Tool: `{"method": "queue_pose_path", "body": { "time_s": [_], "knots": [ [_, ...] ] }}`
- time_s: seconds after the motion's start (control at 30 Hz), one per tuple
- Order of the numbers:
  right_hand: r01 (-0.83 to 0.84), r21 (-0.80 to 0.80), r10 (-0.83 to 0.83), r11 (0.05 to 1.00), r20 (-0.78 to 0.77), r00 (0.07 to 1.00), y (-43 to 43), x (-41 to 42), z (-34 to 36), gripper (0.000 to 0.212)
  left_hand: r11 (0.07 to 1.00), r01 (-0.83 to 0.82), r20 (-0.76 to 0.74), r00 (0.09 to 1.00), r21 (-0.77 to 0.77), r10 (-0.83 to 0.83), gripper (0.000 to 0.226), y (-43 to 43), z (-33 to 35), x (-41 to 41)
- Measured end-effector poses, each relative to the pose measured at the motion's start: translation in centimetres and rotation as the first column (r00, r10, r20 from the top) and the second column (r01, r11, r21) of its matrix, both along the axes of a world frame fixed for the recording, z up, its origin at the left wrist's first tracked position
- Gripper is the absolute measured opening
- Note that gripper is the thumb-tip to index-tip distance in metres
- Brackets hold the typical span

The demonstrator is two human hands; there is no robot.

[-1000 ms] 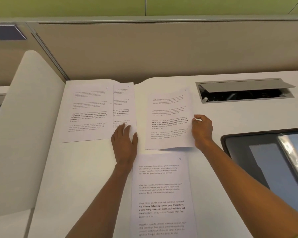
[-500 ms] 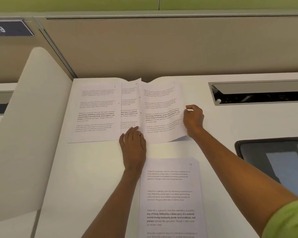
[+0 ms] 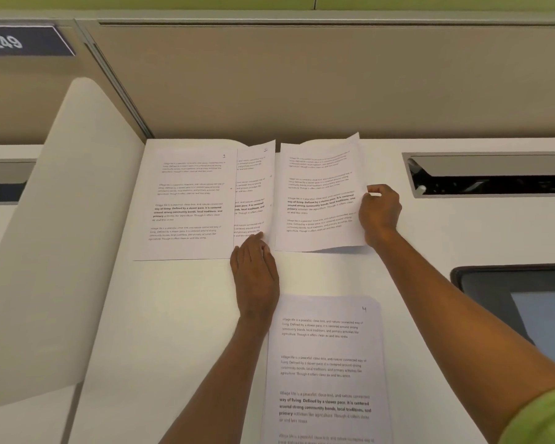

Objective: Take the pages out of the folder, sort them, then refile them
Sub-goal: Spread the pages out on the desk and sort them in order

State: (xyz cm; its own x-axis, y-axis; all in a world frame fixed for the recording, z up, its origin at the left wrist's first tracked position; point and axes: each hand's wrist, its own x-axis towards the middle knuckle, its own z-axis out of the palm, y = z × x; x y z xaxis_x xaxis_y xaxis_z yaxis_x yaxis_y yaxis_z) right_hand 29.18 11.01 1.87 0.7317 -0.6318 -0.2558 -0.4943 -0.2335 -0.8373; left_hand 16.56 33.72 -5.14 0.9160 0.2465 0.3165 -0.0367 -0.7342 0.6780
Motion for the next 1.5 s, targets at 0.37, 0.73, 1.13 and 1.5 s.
{"method": "queue_pose_path", "body": {
  "time_s": [0.37, 0.73, 1.13, 1.5],
  "knots": [
    [-0.097, 0.118, 0.107, 0.988, -0.079, 0.991, 4.6, 0.3, -2.4, 0.019, 0.994, 0.041, -0.026, 0.999, 0.099, -0.039, 0.02, 0.0, 0.0, 0.2],
    [-0.099, 0.132, 0.105, 0.986, -0.041, 0.994, 7.4, 0.7, -2.3, 0.017, 0.987, 0.033, -0.103, 0.995, 0.158, -0.017, 0.03, -0.2, -0.1, 0.3],
    [-0.687, -0.568, 0.557, 0.452, -0.422, 0.715, 7.0, -5.9, -3.0, 0.051, 0.962, 0.087, -0.15, 0.987, 0.257, -0.049, 0.026, 0.1, -0.7, 0.5],
    [-0.467, -0.397, 0.443, 0.79, -0.157, 0.883, -1.1, -22.4, -1.6, 0.057, 0.973, 0.12, -0.14, 0.986, 0.198, -0.093, 0.036, 0.6, 0.9, -2.4]
  ]
}}
